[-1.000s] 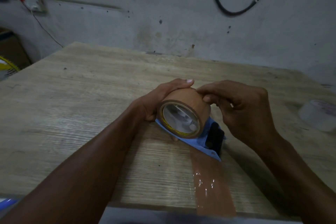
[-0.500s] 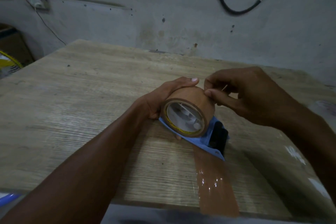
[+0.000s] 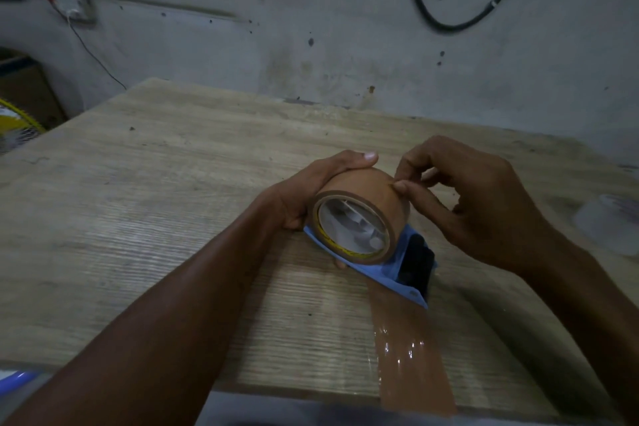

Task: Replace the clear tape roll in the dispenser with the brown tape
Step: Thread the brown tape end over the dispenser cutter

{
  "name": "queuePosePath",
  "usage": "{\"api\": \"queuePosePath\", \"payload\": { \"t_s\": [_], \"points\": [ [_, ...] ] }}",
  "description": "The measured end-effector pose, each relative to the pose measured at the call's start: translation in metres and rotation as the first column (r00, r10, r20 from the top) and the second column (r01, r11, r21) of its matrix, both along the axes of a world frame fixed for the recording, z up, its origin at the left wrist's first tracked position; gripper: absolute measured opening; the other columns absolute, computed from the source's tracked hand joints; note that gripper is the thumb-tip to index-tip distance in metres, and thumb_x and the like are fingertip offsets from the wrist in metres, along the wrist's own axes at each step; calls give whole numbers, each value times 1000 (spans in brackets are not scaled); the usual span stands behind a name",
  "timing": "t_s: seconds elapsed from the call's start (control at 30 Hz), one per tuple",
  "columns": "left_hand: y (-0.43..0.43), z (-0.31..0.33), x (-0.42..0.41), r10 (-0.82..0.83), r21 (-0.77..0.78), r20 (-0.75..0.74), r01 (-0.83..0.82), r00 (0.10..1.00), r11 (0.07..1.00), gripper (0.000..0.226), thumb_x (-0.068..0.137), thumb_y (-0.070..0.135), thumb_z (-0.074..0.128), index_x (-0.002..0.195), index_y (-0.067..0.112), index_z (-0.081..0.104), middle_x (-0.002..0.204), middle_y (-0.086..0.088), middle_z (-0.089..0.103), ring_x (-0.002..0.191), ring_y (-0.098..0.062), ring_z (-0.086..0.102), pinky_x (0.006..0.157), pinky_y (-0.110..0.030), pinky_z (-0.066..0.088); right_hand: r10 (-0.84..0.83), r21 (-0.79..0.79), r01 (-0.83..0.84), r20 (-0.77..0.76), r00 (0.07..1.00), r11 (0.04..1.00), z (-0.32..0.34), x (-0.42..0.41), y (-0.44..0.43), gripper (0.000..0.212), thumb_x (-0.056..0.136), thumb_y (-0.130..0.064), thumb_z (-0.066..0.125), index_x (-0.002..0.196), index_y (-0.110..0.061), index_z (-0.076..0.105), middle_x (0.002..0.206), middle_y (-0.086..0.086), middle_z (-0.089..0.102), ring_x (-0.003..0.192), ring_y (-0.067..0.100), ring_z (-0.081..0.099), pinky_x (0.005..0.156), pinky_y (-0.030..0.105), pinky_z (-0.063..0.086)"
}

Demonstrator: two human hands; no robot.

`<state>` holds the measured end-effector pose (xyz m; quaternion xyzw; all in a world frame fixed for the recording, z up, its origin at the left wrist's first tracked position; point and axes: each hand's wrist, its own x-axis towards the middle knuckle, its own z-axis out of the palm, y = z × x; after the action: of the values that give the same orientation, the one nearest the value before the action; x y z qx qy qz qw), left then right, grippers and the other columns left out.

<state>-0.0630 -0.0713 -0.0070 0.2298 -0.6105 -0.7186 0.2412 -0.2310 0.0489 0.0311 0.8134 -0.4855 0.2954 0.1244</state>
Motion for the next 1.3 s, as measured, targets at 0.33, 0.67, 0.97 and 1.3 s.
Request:
{"api": "queuePosePath", "payload": {
  "t_s": [0.33,0.67,0.97,1.3],
  "points": [
    [-5,-4,-1,-23,-2,11,23,1000,1000,32,82,42,56,90,12,63,67,-1,72,61,-12,70,56,-22,56,-25,-189,11,-73,997,982,-4,2,1,11,87,-8,73,97,-4,78,91,10,77,81,19,71,80,21,52],
    [-8,0,-4,95,-242,58,-78,994,967,61,78,57,62,77,-3,72,72,-18,71,69,-22,66,72,-33,53,-126,-191,101,-122,984,976,-8,-8,-1,15,90,-13,68,97,-3,76,89,11,75,74,15,66,74,18,47],
    [-3,-3,-17,35,-262,24,-28,999,965,53,92,46,59,93,-5,74,90,-24,73,80,-26,70,77,-33,55,-120,-142,107,-86,989,984,-12,-9,-4,20,87,-15,63,97,-2,74,84,12,73,69,14,62,63,26,54],
    [-3,-4,-17,120,-173,-43,-125,992,977,31,90,29,67,74,3,73,69,-14,70,63,-22,66,66,-29,53,-101,-180,88,-68,993,980,-18,-14,-1,22,92,-21,61,99,-4,74,90,10,73,80,5,54,69,24,53]
  ]
}}
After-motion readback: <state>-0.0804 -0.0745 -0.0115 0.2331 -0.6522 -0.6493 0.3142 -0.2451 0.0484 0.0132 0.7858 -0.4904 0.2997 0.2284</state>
